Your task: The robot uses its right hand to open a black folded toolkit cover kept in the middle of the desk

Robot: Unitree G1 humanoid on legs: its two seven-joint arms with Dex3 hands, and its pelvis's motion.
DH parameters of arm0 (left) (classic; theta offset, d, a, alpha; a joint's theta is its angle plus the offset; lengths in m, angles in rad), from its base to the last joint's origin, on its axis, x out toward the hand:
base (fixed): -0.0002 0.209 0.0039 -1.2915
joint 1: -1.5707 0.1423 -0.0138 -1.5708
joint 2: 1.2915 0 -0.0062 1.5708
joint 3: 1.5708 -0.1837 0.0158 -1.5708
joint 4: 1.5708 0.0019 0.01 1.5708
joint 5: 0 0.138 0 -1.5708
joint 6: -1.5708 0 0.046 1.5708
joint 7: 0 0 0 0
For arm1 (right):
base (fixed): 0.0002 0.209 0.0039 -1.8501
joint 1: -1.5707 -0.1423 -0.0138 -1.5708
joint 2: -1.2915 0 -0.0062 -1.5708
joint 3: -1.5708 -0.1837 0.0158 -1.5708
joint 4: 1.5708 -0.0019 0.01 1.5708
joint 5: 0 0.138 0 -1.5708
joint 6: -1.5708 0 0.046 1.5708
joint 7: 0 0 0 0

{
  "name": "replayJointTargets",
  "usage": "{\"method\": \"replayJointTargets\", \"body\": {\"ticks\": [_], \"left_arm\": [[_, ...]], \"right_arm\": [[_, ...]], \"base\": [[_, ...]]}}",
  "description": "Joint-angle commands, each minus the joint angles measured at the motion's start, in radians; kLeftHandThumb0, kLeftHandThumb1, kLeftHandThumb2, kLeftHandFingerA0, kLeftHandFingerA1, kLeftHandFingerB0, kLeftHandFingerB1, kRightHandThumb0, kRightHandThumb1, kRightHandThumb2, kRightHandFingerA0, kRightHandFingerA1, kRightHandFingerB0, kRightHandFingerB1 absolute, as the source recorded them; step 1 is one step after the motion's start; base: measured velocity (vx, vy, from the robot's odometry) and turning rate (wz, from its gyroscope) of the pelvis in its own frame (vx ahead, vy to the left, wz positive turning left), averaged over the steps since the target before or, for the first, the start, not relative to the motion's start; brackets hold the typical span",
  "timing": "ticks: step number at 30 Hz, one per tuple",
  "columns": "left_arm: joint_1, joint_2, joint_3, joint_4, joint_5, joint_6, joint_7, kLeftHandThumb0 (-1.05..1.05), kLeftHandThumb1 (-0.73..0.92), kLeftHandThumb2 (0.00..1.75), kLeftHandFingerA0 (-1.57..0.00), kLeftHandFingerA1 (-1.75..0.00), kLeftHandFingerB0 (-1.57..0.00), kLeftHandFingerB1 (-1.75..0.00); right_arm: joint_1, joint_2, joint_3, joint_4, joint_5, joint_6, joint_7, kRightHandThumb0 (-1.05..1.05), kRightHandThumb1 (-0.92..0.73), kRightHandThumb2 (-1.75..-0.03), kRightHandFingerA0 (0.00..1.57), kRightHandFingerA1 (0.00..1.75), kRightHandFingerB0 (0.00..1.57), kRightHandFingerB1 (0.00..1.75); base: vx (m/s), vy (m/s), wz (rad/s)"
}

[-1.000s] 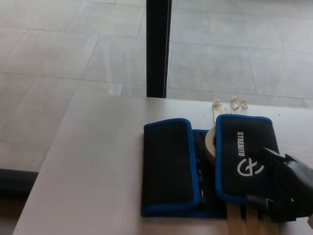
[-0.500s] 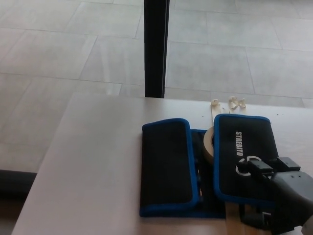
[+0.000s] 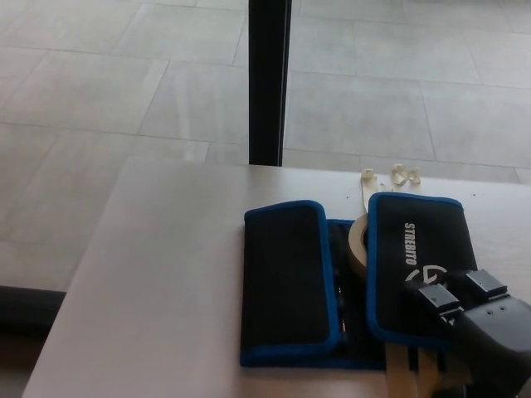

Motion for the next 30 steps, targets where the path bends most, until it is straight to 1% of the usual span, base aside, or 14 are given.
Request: {"method": "replayJointTargets", "body": {"ticks": [1,3,8,10,12,15,16,17,21,23,24,25,27,30], "left_arm": [[0.001,0.04,0.009,0.016,-0.028,0.005,0.001,-0.7,0.67,0.6,-0.58,-0.68,-0.54,-0.47],[0.002,0.036,0.009,0.024,-0.028,-0.003,-0.004,-0.68,0.52,0.95,-0.55,-0.71,-0.38,-0.56],[0.005,0.034,0.0,0.026,-0.019,-0.003,0.002,-0.67,0.67,0.6,-0.6,-0.65,-0.54,-0.46],[0.007,0.032,-0.004,0.024,-0.016,-0.005,0.003,-0.66,0.52,0.94,-0.58,-0.72,-0.49,-0.6],[0.008,0.029,-0.001,0.021,-0.02,-0.01,0.0,-0.66,0.67,0.6,-0.6,-0.65,-0.53,-0.47],[0.003,0.025,0.009,0.023,-0.031,-0.009,-0.001,-0.65,0.66,0.6,-0.6,-0.64,-0.53,-0.46],[-0.002,0.025,0.012,0.023,-0.034,-0.002,0.0,-0.67,0.66,0.6,-0.59,-0.65,-0.56,-0.48],[-0.004,0.026,0.013,0.021,-0.036,-0.003,-0.002,-0.66,0.66,0.6,-0.59,-0.65,-0.54,-0.48],[-0.011,0.025,0.017,0.016,-0.042,-0.001,0.0,-0.67,0.66,0.6,-0.6,-0.64,-0.53,-0.47],[-0.013,0.024,0.014,0.017,-0.04,-0.002,0.001,-0.66,0.66,0.6,-0.6,-0.65,-0.55,-0.48],[-0.015,0.024,0.017,0.018,-0.043,0.001,0.004,-0.7,0.66,0.59,-0.62,-0.67,-0.56,-0.49],[-0.017,0.024,0.022,0.021,-0.049,0.006,0.006,-0.67,0.52,0.93,-0.59,-0.72,-0.49,-0.6],[-0.018,0.022,0.021,0.022,-0.048,0.005,0.007,-0.67,0.52,0.94,-0.59,-0.72,-0.48,-0.6],[-0.012,0.022,0.022,0.025,-0.05,0.002,-0.006,-0.7,0.68,0.6,-0.58,-0.65,-0.51,-0.46]], "right_arm": [[-0.032,-0.017,0.023,0.182,-0.322,0.126,-0.304,-0.32,-0.56,-0.57,0.22,0.54,0.3,0.33],[-0.035,0.001,0.004,0.189,-0.313,0.15,-0.312,-0.24,-0.54,-0.58,0.27,0.52,0.31,0.32],[-0.047,0.038,-0.024,0.239,-0.289,0.143,-0.366,-0.22,-0.53,-0.6,0.36,0.6,0.29,0.35],[-0.056,0.054,-0.043,0.26,-0.259,0.116,-0.373,-0.46,-0.49,-0.84,0.61,0.83,0.22,0.5],[-0.063,0.072,-0.06,0.282,-0.24,0.074,-0.426,-0.47,-0.63,-0.59,0.9,1.44,0.36,0.4],[-0.074,0.086,-0.065,0.313,-0.241,0.046,-0.466,-0.49,-0.65,-0.65,0.97,1.63,0.37,0.42],[-0.08,0.094,-0.068,0.327,-0.236,0.032,-0.487,-0.42,-0.45,-0.9,1.27,1.39,0.31,0.56],[-0.085,0.103,-0.071,0.339,-0.233,0.027,-0.498,-0.38,-0.64,-0.65,1.03,1.74,0.37,0.44],[-0.086,0.165,-0.117,0.363,-0.185,0.052,-0.497,-0.28,-0.64,-0.7,1.02,1.74,0.44,0.42],[-0.089,0.187,-0.143,0.373,-0.172,0.045,-0.512,-0.36,-0.48,-0.94,1.3,1.39,0.42,0.57],[-0.088,0.212,-0.173,0.367,-0.141,0.056,-0.495,-0.33,-0.7,-0.67,1.01,1.75,0.69,0.46],[-0.084,0.26,-0.229,0.358,-0.087,0.073,-0.481,-0.34,-0.69,-0.67,1.0,1.75,0.78,0.5],[-0.08,0.28,-0.262,0.366,-0.088,0.059,-0.483,-0.33,-0.7,-0.67,0.99,1.75,0.84,0.52],[-0.048,0.328,-0.335,0.333,-0.06,0.07,-0.46,-0.33,-0.63,-0.64,0.97,1.71,0.92,0.55]], "base": [[0.0,0.0,0.0],[0.0,0.0,0.0],[0.0,0.0,0.0],[0.0,0.0,0.0],[0.0,0.0,0.0],[0.0,0.0,0.0],[0.0,0.0,0.0],[0.0,0.0,0.0],[0.0,0.0,0.0],[0.0,0.0,0.0],[0.0,0.0,0.0],[0.0,0.0,0.0],[0.0,0.0,0.0],[0.0,0.0,0.0]]}}
